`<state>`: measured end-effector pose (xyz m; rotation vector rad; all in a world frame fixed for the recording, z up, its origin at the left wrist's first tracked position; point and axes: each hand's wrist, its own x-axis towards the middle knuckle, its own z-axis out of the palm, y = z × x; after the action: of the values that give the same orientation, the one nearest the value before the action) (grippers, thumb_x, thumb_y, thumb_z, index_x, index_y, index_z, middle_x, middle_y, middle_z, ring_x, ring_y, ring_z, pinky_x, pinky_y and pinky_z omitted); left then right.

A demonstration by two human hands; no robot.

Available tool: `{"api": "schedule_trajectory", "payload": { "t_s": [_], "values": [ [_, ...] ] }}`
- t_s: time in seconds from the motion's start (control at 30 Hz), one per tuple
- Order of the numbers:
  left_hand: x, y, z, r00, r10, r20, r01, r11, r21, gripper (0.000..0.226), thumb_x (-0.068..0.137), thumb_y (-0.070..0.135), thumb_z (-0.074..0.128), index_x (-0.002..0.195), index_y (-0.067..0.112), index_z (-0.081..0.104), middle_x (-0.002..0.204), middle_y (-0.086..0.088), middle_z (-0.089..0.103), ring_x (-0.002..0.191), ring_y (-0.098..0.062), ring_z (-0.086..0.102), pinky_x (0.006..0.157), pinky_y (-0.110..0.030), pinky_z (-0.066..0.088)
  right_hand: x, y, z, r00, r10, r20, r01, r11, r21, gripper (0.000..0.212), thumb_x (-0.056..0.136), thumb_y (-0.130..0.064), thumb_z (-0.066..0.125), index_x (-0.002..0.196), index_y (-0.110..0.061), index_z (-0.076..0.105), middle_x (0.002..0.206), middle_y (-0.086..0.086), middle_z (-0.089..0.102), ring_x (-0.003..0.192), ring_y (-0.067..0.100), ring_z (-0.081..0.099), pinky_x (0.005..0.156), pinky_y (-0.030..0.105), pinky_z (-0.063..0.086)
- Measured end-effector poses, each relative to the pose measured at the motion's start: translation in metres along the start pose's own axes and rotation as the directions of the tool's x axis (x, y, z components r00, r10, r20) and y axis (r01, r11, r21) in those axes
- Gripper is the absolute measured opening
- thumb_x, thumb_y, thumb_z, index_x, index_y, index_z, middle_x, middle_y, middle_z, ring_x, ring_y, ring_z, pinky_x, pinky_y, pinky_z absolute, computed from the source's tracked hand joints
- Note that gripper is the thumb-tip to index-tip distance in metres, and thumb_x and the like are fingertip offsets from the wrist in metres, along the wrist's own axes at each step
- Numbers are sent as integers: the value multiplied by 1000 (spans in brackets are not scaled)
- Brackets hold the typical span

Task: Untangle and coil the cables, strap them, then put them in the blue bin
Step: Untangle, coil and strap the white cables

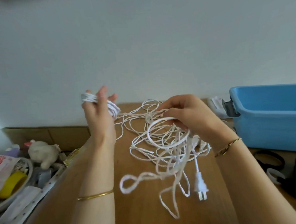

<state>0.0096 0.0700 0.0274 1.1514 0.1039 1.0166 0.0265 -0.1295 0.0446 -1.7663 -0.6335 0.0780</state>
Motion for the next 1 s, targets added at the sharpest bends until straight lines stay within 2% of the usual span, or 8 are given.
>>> {"api": "schedule_trajectory", "payload": {
  "t_s": [0.1, 0.23, 0.33, 0.47, 0.6, 0.77, 0.87, 1.0],
  "values": [
    [-5, -15, 4, 955, 52, 293, -215, 801, 558, 13, 99, 22, 48, 98, 9, 50, 86, 1, 65, 69, -6, 64, 63, -25, 51, 0, -3, 1, 998, -46, -43, 46, 999, 16, 11, 82, 2, 60, 84, -2, 69, 49, -6, 56, 36, 0, 44, 40, 10, 31],
    [-23, -1, 17, 736, -293, 610, -439, 479, 760, 23, 99, 23, 44, 94, 3, 54, 90, -9, 65, 66, -1, 58, 66, -13, 46, 1, 0, -3, 986, -53, -158, 73, 990, 122, 11, 82, -1, 60, 80, -6, 70, 50, -1, 54, 39, 7, 38, 39, 16, 29],
    [-36, 13, 23, 640, -467, 610, -351, 528, 773, 31, 101, 35, 38, 105, 9, 53, 84, -2, 70, 54, 4, 58, 51, -6, 40, 2, 4, -9, 965, -43, -258, 92, 979, 180, 16, 82, -1, 61, 76, -11, 71, 47, -1, 51, 39, 10, 35, 38, 19, 28],
    [-34, 24, 19, 555, -500, 665, -239, 670, 703, 43, 85, 56, 58, 101, 17, 56, 74, -4, 70, 57, -15, 63, 66, -35, 53, 1, 5, -20, 942, -4, -337, 98, 960, 262, 20, 84, 2, 59, 75, -11, 72, 42, -5, 49, 36, 7, 34, 38, 17, 27],
    [-30, 23, 17, 687, -412, 598, -408, 463, 787, 20, 88, 26, 59, 99, 9, 59, 67, -6, 68, 47, -12, 60, 52, -25, 50, 1, 9, -28, 932, 33, -361, 86, 947, 310, 23, 83, 2, 61, 72, -15, 72, 45, -2, 52, 36, 8, 35, 38, 18, 30],
    [-26, 32, 14, 792, -282, 542, -401, 429, 809, 23, 91, 21, 50, 73, 6, 56, 45, 2, 59, 39, -6, 53, 44, -14, 39, 3, 13, -23, 940, 56, -337, 67, 937, 342, 17, 83, 2, 62, 77, -12, 71, 48, 0, 53, 35, 7, 36, 36, 16, 30],
    [-28, 36, 14, 780, -296, 552, -377, 482, 791, 30, 94, 24, 47, 73, 5, 56, 45, 2, 59, 40, -8, 52, 41, -12, 38, 0, 11, -26, 980, 1, -199, 28, 990, 139, 12, 84, -3, 65, 89, -14, 70, 60, 1, 63, 45, 7, 51, 45, 17, 45],
    [-32, 39, 18, 761, -313, 569, -372, 508, 777, 34, 97, 32, 44, 77, 6, 55, 47, 3, 60, 44, -9, 54, 49, -19, 41, 1, 9, -23, 989, -81, -124, 49, 968, -244, 31, 80, -7, 70, 105, -24, 66, 98, -4, 67, 89, 9, 64, 82, 26, 55]
  ]
}}
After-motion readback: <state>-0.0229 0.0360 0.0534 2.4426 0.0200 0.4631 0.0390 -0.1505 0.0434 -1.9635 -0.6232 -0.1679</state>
